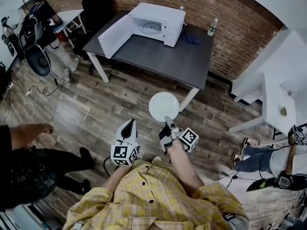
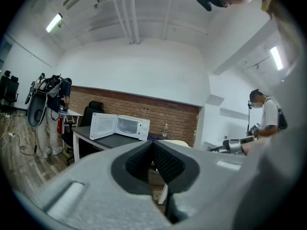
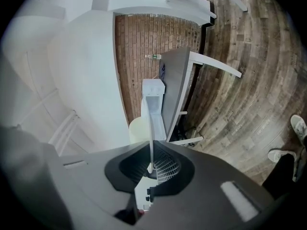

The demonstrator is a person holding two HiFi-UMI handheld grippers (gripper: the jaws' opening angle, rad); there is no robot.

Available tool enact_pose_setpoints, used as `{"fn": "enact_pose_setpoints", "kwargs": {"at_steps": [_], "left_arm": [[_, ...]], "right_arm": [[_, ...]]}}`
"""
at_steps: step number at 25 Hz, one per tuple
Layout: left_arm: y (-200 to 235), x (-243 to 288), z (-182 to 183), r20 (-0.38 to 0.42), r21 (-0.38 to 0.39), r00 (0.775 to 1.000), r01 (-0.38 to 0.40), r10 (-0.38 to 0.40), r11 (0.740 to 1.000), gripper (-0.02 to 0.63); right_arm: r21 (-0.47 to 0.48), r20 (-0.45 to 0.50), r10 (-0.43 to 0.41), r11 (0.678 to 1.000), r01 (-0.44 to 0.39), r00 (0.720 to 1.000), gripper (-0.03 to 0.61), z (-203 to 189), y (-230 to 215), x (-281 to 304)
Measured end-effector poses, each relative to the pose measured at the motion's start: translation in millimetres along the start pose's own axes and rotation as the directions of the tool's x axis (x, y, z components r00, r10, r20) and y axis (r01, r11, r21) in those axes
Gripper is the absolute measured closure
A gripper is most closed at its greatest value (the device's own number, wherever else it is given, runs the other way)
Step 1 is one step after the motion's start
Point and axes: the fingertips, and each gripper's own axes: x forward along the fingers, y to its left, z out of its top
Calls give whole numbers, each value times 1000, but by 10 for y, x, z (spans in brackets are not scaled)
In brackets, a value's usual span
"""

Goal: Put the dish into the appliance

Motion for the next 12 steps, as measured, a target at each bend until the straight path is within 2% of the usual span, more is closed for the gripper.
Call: {"fn": "enact_pose_setpoints", "kwargs": {"at_steps": [7, 12], "left_arm": [[-210, -58, -125, -10, -7, 1000, -22, 22, 1000, 615], [-284, -44, -153, -17, -1, 1000, -26, 26, 1000, 617]], "right_arm": [[-25, -25, 9, 1000, -9, 1000, 565, 46, 36, -150], [0, -34, -3, 1000, 3, 999, 565, 65, -28, -164]]}}
